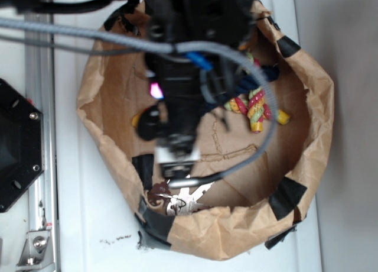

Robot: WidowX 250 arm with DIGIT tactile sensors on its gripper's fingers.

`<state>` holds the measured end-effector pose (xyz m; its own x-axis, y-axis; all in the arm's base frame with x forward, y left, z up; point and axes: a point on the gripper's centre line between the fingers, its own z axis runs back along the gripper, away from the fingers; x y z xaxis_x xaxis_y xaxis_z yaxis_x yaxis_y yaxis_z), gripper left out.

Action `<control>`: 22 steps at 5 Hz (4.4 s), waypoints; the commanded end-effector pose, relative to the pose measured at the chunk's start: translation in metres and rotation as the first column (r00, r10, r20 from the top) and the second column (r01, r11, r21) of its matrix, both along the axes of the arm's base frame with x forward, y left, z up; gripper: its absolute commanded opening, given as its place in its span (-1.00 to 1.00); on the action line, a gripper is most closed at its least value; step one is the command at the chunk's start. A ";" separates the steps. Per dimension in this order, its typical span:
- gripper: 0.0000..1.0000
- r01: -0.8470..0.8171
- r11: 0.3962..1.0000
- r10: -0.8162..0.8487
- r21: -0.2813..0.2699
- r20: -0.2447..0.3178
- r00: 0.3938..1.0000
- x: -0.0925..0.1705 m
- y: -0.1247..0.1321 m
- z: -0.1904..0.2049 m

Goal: Grab the silver keys.

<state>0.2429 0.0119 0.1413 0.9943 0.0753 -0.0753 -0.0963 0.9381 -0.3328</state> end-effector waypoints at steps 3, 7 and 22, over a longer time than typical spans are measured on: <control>1.00 -0.026 0.999 0.028 -0.022 0.099 0.995 0.019 0.005 0.006; 1.00 0.057 0.998 -0.055 -0.022 0.096 0.994 0.012 0.006 -0.030; 1.00 0.129 0.948 -0.104 -0.291 0.097 0.990 0.002 -0.094 -0.081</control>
<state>0.2447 -0.0737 0.0508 0.9992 -0.0195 -0.0341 -0.0045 0.8045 -0.5939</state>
